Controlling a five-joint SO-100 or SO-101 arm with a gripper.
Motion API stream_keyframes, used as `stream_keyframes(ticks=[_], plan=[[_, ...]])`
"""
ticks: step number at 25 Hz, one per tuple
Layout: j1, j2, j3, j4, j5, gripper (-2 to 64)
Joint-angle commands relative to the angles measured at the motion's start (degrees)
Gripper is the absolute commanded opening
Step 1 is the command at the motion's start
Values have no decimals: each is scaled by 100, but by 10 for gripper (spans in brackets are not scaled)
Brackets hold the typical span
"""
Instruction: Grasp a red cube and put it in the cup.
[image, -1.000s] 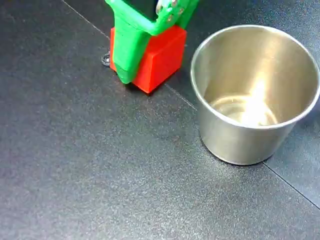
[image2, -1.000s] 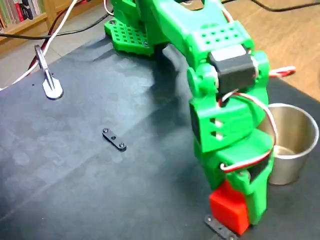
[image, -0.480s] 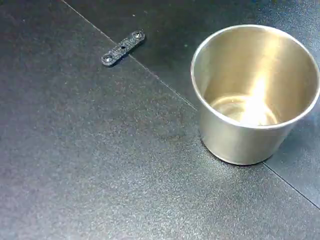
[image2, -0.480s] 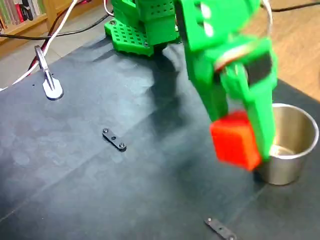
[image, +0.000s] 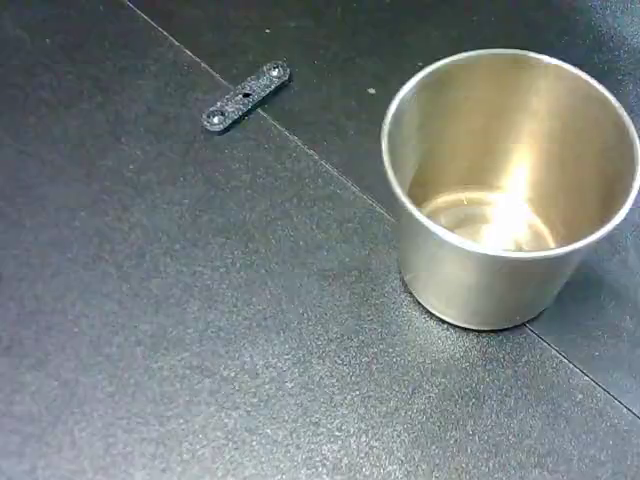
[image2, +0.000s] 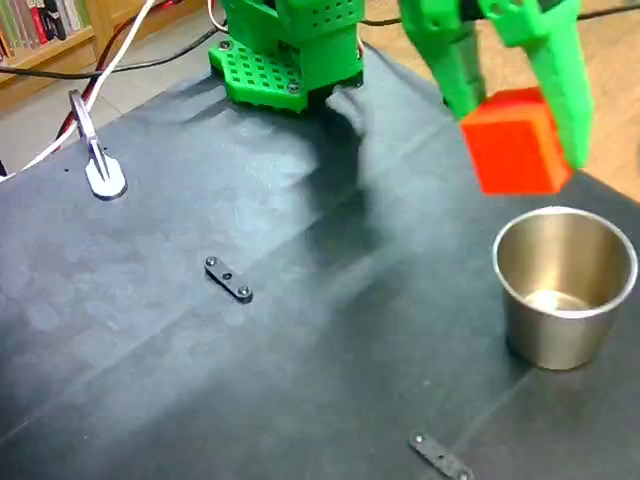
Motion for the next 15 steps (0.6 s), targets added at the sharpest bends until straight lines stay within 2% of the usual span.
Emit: stream_keyframes(ticks=[1, 10, 15], plan=[[-132, 229, 0, -44, -229, -7], [-141, 193, 756, -141, -888, -7], [-149, 176, 1046, -158, -879, -7]])
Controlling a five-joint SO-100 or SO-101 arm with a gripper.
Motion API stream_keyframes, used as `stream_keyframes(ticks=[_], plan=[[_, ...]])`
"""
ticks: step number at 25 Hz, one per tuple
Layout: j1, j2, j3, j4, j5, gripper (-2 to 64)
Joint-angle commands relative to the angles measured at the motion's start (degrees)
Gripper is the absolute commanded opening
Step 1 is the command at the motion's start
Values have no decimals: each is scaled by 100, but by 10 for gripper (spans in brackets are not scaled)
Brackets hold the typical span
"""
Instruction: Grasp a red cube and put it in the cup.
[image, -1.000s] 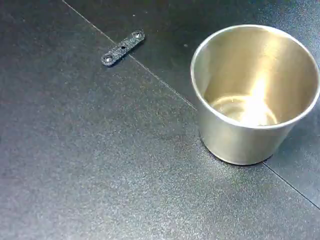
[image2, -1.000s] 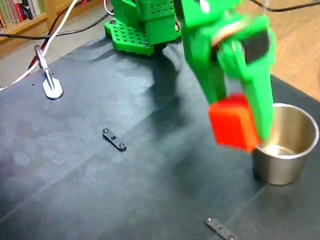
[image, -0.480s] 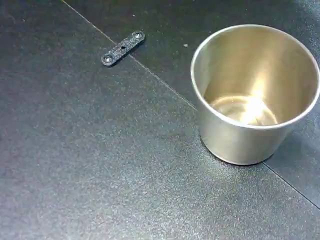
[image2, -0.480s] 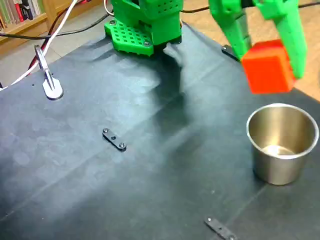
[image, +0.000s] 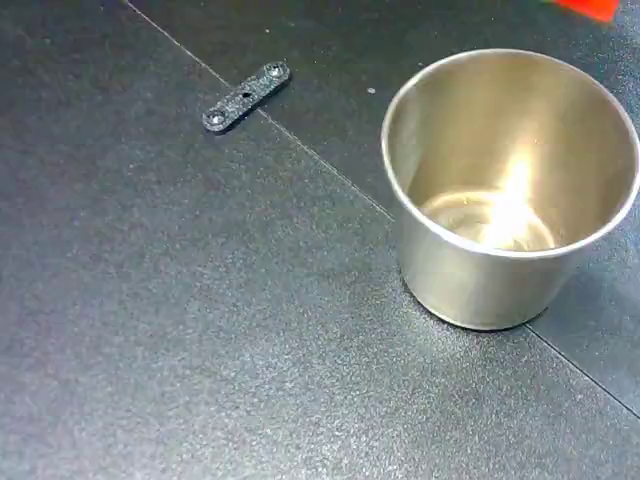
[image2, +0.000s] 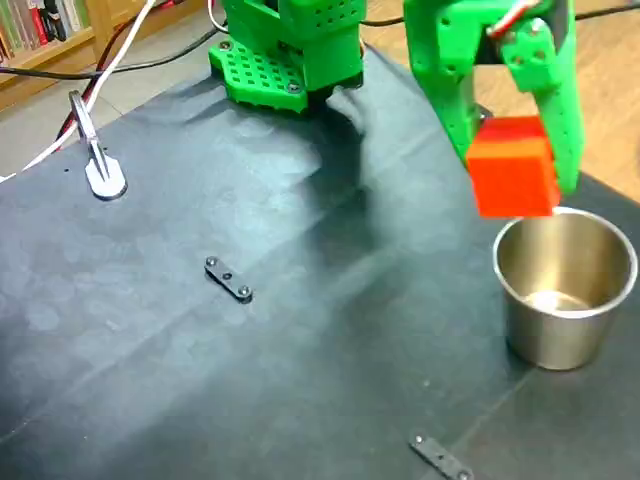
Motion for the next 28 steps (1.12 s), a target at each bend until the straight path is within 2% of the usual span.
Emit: stream_keyframes(ticks=[1, 7, 13, 22, 28], plan=[[-88, 132, 18, -88, 44, -7], [-88, -439, -26, -114, 70, -7], [-88, -659, -44, -949, 272, -6], [-457, -800, -18, -958, 756, -6], [-606, -809, 0, -976, 791, -6]])
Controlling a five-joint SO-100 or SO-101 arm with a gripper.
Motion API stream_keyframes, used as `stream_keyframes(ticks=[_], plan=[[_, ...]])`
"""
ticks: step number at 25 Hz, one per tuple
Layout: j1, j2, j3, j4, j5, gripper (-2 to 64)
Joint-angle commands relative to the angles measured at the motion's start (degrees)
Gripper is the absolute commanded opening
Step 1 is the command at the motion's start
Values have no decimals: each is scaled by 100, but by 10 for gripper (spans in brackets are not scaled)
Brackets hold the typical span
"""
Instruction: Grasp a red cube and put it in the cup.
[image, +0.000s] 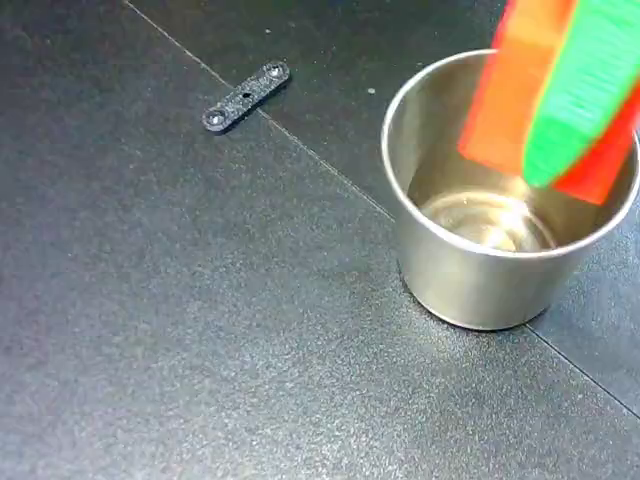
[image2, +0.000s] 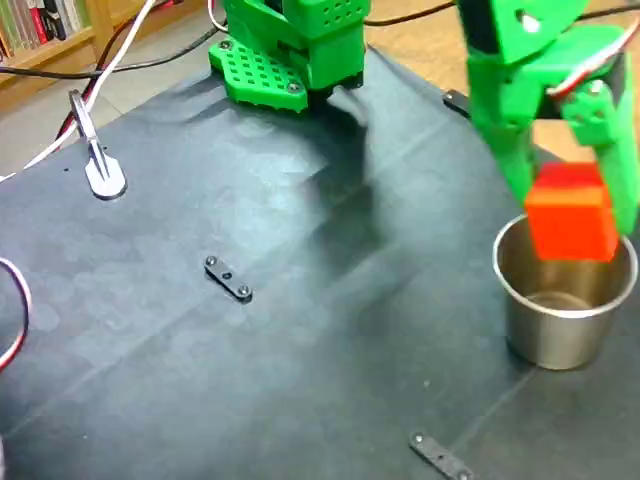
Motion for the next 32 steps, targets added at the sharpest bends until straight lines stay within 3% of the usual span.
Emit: stream_keyframes(ticks=[1, 22, 32], plan=[[9, 26, -26, -62, 44, -6], [79, -149, -26, -62, 35, -2], [79, -114, -18, 18, 35, 195]])
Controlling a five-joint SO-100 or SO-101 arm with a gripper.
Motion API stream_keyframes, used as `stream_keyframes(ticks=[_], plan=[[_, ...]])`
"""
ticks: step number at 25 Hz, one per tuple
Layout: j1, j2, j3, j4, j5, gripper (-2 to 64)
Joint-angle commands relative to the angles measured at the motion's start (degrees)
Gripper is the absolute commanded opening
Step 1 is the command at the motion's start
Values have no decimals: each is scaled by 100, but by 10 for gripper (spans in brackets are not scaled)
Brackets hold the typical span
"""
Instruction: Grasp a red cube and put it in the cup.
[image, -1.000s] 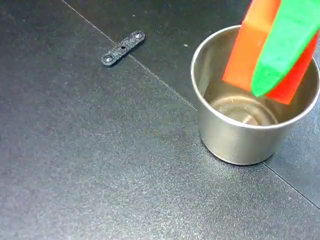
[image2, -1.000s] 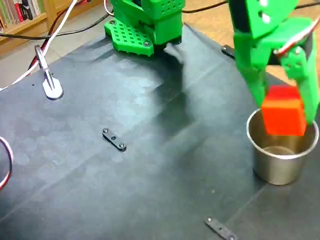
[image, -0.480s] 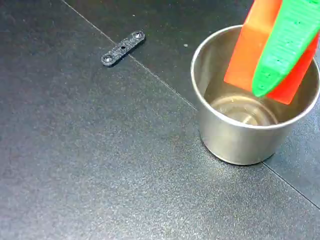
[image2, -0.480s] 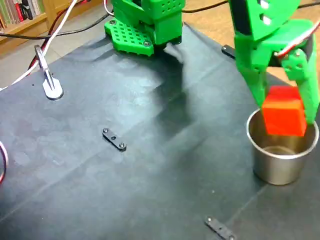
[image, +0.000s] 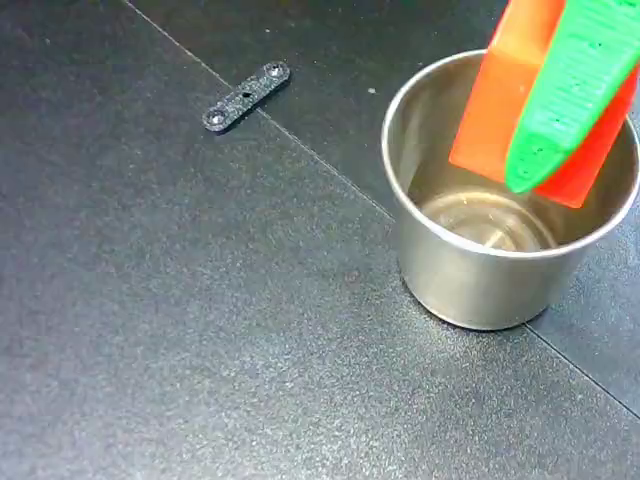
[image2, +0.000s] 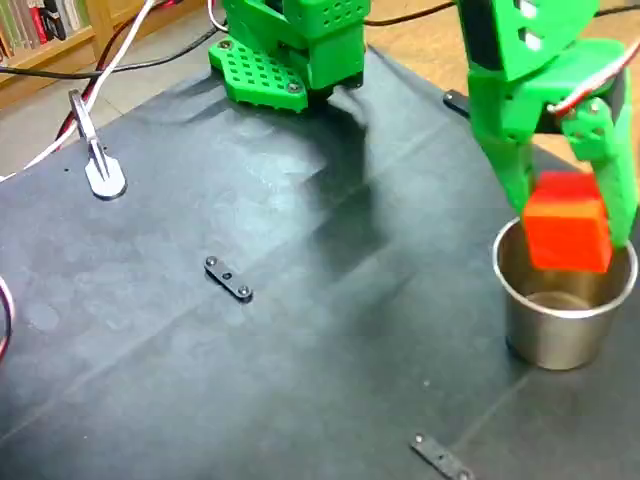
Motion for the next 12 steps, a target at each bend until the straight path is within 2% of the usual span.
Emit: stream_keyframes(ticks=[1, 9, 12], plan=[[9, 79, -26, 26, 35, 211], [9, 88, -26, 35, 35, 312], [9, 123, -26, 35, 35, 329]])
